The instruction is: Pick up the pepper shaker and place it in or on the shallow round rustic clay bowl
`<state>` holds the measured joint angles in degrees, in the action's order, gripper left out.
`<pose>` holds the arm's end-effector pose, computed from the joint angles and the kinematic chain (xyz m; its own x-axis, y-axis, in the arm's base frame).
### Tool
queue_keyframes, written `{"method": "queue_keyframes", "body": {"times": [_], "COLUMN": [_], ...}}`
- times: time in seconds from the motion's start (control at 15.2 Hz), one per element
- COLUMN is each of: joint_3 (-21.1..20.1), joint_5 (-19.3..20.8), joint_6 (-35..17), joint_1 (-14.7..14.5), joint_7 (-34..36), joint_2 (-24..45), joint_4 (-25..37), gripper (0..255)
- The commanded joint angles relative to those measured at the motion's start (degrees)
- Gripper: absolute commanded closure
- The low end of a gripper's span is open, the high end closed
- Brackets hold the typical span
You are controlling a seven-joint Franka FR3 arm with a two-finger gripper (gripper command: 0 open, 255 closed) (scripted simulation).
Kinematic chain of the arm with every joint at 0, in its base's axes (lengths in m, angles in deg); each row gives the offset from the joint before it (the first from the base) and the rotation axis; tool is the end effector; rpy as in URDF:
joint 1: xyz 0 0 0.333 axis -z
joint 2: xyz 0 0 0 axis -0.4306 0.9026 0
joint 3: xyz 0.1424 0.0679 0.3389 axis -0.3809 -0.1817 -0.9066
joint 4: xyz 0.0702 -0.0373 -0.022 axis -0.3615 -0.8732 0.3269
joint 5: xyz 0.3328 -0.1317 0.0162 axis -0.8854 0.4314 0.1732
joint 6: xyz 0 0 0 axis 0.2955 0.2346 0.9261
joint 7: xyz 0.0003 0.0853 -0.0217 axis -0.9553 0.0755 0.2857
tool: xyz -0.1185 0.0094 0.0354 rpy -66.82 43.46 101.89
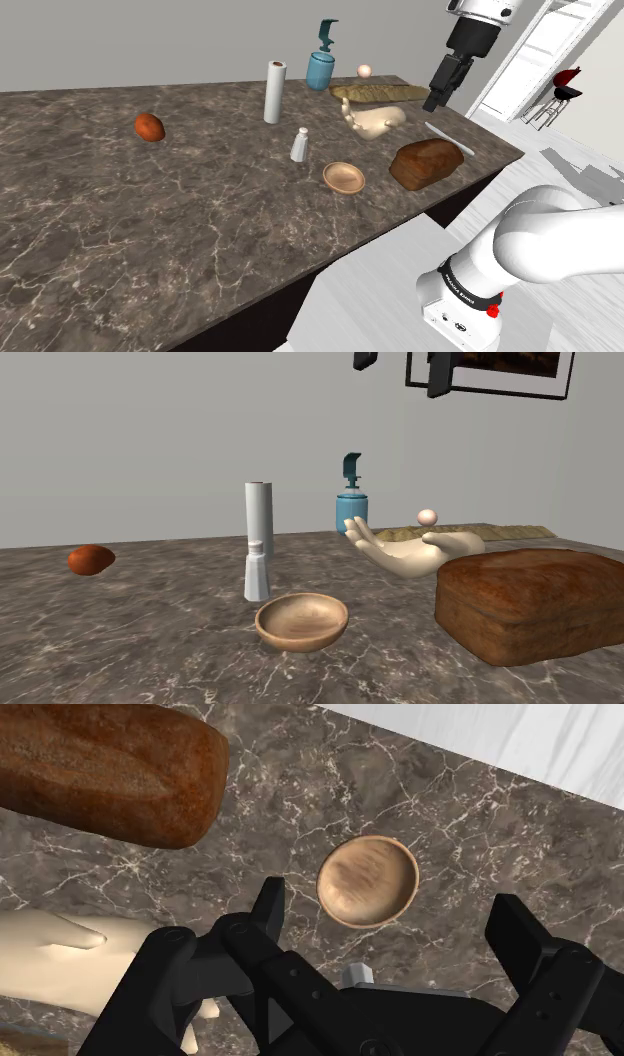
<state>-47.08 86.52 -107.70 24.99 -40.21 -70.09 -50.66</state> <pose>0.2209 -0.0140 0.6099 0.9901 0.1306 -0.0518 0.1245 -0.9864 -0.1070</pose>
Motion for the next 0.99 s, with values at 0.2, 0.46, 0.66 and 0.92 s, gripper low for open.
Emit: {"method": "queue_keyframes", "body": {"times": [0.2,0.46,0.66,0.92], "joint_3": [-2.5,-5.7,-8.0,-10.8], "joint_5": [-0.6,-0.9,-0.5,0.9], "joint_6": [-5.8,-13.3,-18.6,-25.0], "joint_1": [-0.3,-0.5,-0.5,-0.3], "joint_7": [2.9,6.9,10.1,14.5], "joint_2": [3.8,10.1,15.4,23.3], "joint_4": [-1.1,-1.3,-0.4,1.9], "gripper": [0,0,0,0]}}
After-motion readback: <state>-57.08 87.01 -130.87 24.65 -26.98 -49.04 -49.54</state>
